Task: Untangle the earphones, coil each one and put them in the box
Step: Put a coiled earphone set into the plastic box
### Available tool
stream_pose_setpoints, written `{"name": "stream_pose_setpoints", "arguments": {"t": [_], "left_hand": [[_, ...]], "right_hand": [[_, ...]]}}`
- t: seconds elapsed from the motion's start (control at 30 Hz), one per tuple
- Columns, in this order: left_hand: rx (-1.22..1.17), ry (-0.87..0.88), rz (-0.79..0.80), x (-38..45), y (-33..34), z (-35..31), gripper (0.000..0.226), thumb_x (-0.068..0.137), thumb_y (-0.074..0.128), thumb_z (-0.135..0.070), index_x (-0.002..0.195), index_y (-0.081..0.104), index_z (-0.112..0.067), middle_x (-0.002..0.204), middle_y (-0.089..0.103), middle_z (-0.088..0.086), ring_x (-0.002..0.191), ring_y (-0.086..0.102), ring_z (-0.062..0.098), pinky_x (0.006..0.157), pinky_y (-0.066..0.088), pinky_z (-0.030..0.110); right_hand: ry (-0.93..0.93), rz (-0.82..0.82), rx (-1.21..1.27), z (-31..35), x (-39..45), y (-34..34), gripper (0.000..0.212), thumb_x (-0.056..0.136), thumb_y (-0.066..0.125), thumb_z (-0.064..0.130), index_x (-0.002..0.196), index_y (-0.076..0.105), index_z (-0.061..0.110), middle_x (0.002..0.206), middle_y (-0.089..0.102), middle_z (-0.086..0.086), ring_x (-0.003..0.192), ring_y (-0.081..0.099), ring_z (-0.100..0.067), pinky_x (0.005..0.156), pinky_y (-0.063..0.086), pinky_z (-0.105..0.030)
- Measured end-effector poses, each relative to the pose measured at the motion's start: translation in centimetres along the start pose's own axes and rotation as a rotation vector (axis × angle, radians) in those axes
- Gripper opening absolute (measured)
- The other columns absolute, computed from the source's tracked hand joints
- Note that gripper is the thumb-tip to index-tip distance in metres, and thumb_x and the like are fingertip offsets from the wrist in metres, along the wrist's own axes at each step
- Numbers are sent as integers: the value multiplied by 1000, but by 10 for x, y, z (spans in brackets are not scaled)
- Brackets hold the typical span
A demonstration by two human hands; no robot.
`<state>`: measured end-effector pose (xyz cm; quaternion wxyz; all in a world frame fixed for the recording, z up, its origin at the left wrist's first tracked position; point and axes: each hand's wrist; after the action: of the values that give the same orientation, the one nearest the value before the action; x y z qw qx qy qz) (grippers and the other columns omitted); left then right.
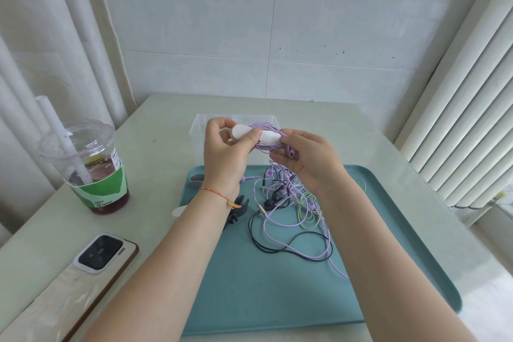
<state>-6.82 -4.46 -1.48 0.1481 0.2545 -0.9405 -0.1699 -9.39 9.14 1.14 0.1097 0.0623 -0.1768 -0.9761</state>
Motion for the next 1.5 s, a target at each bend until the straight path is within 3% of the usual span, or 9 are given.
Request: {"name": "stream_pose_setpoints", "arguments": {"t": [0.3, 0.47, 0.53, 0.67, 0.83, 1.07, 1.17, 1.3, 1.5], "left_hand": [[-231, -236, 103, 4, -1, -8, 25, 83, 67, 7, 80, 48, -9, 87, 59, 17, 84, 66, 27, 82, 58, 34], [-27, -268, 358, 6, -12, -14, 34, 87, 60, 8, 118, 59, -7, 95, 68, 13, 82, 69, 22, 78, 59, 34], [59, -254, 425, 5, -14, -18, 33, 89, 56, 9, 116, 63, -9, 94, 70, 6, 80, 68, 17, 76, 58, 31], [195, -218, 378, 1, -10, -22, 20, 87, 61, 1, 98, 63, -17, 86, 68, 1, 65, 62, 8, 59, 48, 21], [267, -138, 332, -2, -8, -17, 11, 84, 73, -19, 85, 62, -19, 86, 68, 2, 70, 62, 12, 54, 46, 25], [344, -5, 245, -2, -5, -12, 10, 77, 72, -32, 76, 66, -24, 85, 71, 4, 82, 67, 19, 77, 53, 35], [406, 80, 249, -4, -2, -9, 8, 89, 66, -21, 82, 62, -20, 83, 64, 0, 71, 57, 10, 61, 49, 22], [446, 72, 285, -6, -2, -8, 11, 91, 65, -24, 84, 58, -18, 84, 58, -1, 57, 53, 9, 46, 45, 29], [527, 202, 229, -5, -4, -7, 20, 82, 72, -30, 72, 59, -18, 71, 62, -4, 65, 55, 18, 61, 46, 26]], "right_hand": [[3, 15, 228, -2, 2, 1, 13, 92, 52, -7, 88, 60, 3, 72, 63, -13, 63, 60, -20, 65, 59, -32], [-65, 50, 63, 1, 3, -5, 12, 93, 55, -2, 88, 62, 7, 66, 65, -4, 58, 61, -13, 65, 58, -27], [-91, 76, -8, 1, 3, -4, 10, 93, 55, -1, 89, 61, 5, 72, 67, -7, 61, 64, -15, 61, 56, -26], [-139, 90, -115, -4, 1, 0, 6, 93, 57, 0, 92, 61, 3, 78, 66, -14, 63, 65, -20, 59, 56, -25], [-184, 88, -199, -8, 3, 2, 9, 94, 58, 6, 96, 63, -2, 79, 66, -19, 67, 66, -30, 79, 58, -44], [-267, -36, -289, -15, 3, 11, 14, 94, 59, 10, 93, 63, -4, 78, 65, -23, 66, 65, -31, 73, 59, -50], [-318, -91, -384, -18, 4, 11, 16, 94, 59, 14, 89, 63, -1, 68, 65, -13, 62, 64, -30, 72, 57, -56], [-322, -138, -468, -19, 5, 10, 20, 92, 59, 19, 80, 62, 4, 60, 63, -3, 60, 62, -27, 70, 55, -59], [-268, -105, -429, -19, 1, 12, 26, 91, 59, 21, 79, 56, -1, 59, 61, -11, 56, 61, -30, 65, 56, -59]]}}
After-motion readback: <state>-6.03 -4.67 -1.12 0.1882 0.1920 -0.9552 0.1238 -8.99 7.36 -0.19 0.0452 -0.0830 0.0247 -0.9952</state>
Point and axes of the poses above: each hand's wrist, its own x-axis towards the middle knuckle, its own y-axis out of the palm, z = x × y
